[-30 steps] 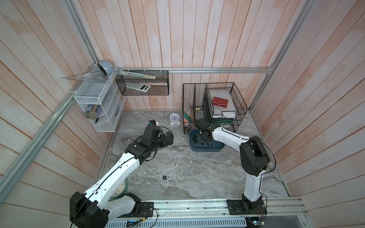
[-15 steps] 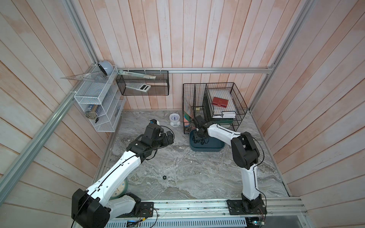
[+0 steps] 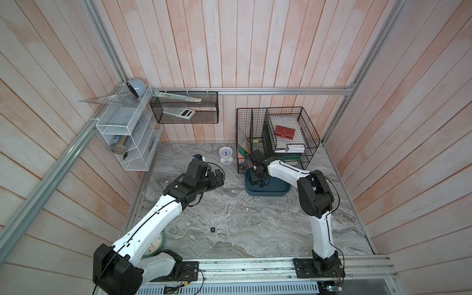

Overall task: Put the nuts on the desktop into the storage box
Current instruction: Place the nut in the storage box.

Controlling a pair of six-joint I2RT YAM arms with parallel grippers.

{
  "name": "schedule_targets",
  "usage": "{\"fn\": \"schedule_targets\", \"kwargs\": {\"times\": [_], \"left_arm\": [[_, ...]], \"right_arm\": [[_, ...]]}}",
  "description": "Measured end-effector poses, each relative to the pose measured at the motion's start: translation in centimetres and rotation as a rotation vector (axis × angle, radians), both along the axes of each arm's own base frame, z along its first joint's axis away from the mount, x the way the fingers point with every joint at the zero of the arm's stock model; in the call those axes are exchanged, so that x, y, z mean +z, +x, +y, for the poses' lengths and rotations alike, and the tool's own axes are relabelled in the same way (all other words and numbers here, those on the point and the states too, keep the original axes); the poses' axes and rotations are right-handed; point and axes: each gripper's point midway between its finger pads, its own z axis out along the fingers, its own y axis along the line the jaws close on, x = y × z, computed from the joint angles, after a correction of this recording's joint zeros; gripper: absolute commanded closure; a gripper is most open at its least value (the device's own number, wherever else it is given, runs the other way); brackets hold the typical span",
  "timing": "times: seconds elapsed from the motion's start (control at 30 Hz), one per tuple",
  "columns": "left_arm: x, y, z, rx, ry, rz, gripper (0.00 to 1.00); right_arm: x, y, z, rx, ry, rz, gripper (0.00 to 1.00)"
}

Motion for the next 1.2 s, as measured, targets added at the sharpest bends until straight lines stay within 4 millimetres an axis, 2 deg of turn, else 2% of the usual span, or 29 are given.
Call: {"fn": "schedule_targets", "kwargs": {"times": [0.33,0.5,0.67,0.83,0.97,1.03,1.1,1.2], "left_arm": [[0.1,0.0,0.0,0.001,-0.002,-0.004,0.0],[0.2,-0.1,0.1,0.001,-0.003,-0.006,0.0],[0.2,-0.1,0.1,0.001,-0.004,-0.006,0.0],[0.3,0.0,0.1,0.001,-0.003,-0.007,0.0],[0.3,0.0,0.1,0.0,-0.001,-0.009,0.0],[0.3,0.0,0.1,-0.001,0.001,-0.009,0.0],[0.3,0.0,0.2,0.001,0.001,-0.011,0.0],[0.3,0.2,0.6,0.017,0.006,-0.016,0.0]], "right_arm": [[-1.0,-0.6,-0.5,-0.01,-0.013,0.013,0.75],[-0.8,-0.4,-0.5,-0.012,-0.009,0.006,0.74],[-0.8,-0.3,-0.8,-0.023,-0.006,0.007,0.59],[-0.8,-0.5,-0.8,-0.022,-0.008,0.015,0.57],[-0.1,-0.8,-0.9,-0.02,-0.004,0.02,0.52],[0.7,-1.0,-0.9,-0.018,0.002,0.017,0.46],[2.0,-1.2,-0.8,-0.016,0.015,0.002,0.3],[4.4,-1.7,-0.4,-0.006,0.039,-0.031,0.13]]}}
